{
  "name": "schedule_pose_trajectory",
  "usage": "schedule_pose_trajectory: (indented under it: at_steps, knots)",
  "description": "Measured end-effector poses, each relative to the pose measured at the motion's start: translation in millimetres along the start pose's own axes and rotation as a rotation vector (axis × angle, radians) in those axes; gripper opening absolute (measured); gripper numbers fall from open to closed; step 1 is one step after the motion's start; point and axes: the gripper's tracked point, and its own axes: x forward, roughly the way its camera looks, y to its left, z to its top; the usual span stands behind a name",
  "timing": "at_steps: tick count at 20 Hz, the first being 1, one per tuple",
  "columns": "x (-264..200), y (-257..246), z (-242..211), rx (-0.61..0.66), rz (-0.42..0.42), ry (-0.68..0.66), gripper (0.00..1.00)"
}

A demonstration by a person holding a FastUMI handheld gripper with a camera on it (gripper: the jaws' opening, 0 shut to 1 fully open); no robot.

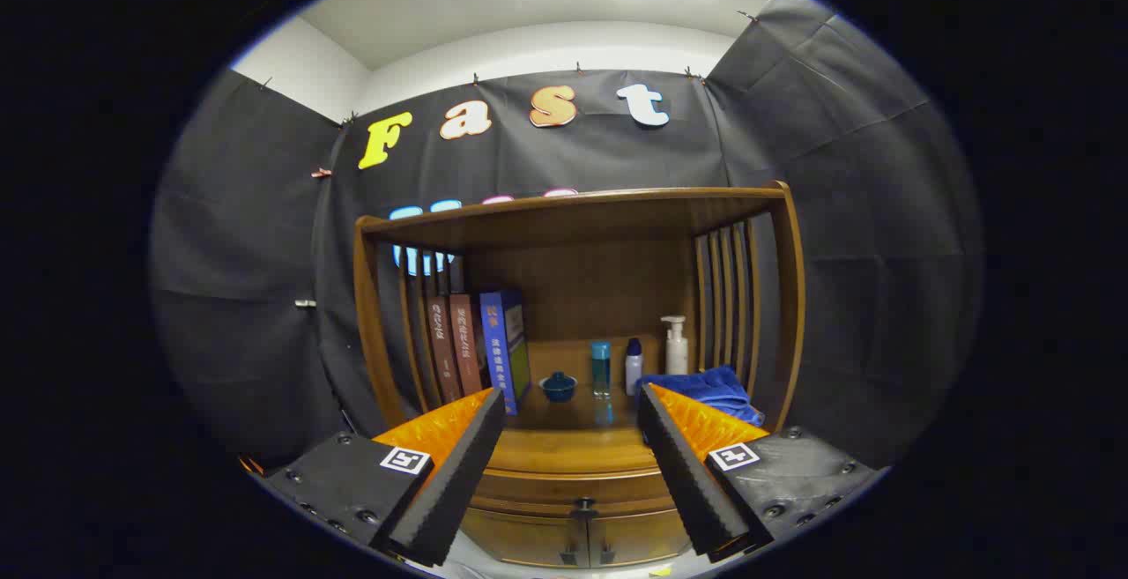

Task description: Pull open the drawer, take out the items inside it, and place them on the countertop above the cabinet.

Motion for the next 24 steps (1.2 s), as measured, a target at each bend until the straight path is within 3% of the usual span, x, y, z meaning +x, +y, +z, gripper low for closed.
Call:
schedule_pose_trajectory:
  at_steps: [24]
  knots:
    - [7.5,8.8,-1.7,-0.04,-0.015,0.008,0.99]
